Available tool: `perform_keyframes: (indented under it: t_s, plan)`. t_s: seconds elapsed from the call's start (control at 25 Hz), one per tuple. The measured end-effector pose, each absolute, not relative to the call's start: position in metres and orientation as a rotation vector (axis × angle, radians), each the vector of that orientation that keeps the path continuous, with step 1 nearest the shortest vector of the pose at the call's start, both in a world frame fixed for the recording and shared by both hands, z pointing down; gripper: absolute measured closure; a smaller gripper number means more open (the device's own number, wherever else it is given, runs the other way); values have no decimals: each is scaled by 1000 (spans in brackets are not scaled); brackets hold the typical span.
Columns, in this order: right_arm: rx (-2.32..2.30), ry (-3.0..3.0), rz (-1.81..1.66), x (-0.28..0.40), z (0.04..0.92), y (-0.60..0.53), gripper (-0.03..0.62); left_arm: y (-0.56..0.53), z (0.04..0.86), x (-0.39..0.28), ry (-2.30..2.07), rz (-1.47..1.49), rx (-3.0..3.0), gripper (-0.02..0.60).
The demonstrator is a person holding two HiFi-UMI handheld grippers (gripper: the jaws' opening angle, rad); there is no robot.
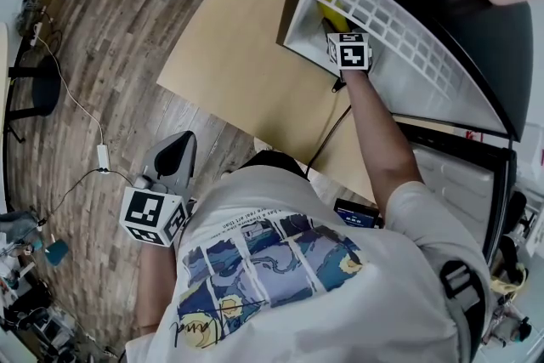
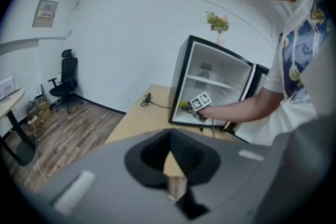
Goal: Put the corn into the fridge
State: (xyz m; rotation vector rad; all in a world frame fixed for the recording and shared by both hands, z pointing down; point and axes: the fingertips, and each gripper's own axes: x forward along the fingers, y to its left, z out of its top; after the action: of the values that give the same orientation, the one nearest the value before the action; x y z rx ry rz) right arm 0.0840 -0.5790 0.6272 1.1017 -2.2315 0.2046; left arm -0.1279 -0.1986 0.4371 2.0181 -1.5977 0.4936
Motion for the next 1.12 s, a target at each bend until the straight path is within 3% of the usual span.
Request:
perform_keyframes:
  t_s: [1.12]
  plan:
    - [1206,-2197,256,122,603,-508,337,-157,434,-123,-1478,494,2150,572]
